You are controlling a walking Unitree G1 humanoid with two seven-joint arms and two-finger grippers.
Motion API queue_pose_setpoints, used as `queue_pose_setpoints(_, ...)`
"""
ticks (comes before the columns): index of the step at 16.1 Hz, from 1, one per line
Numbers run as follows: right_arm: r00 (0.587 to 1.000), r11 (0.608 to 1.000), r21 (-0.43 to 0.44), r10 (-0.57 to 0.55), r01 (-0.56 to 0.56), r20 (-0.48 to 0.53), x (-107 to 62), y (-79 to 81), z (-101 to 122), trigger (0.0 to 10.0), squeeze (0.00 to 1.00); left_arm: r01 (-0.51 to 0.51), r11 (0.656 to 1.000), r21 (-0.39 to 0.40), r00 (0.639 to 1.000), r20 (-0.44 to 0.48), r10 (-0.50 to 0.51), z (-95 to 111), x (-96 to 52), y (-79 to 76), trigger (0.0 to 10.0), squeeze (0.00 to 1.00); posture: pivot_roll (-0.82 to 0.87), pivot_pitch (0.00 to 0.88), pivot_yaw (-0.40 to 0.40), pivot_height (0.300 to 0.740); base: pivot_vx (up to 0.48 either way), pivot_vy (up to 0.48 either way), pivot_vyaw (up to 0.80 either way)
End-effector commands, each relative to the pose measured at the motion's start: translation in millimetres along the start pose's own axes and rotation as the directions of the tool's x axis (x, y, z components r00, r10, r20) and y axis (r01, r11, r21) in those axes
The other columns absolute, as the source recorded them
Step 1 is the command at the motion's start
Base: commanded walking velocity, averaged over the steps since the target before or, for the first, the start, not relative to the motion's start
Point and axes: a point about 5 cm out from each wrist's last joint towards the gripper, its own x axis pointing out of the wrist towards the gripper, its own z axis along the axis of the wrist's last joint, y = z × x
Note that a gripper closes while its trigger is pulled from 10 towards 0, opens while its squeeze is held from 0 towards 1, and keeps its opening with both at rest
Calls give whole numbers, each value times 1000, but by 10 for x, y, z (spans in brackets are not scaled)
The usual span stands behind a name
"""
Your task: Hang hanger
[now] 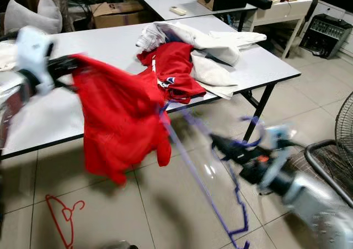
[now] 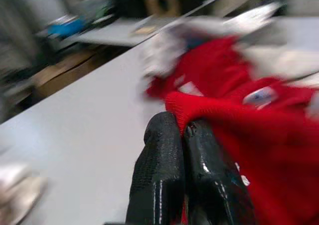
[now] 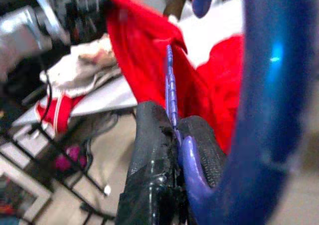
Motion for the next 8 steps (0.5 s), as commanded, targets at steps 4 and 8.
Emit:
queue_pose_setpoints(4,995,968,-240,-81,67,-51,162,-13,21,10000,0,103,995,-1,989,109,-102,435,25,-126,0,0,-54,0,37,740,0,0,0)
queue_pose_setpoints(8,999,958,-283,42,-45,-16,253,166,47,10000,0,115,993,14,990,86,-116,490,86,-216,0,0,-57,0,49,740,0,0,0)
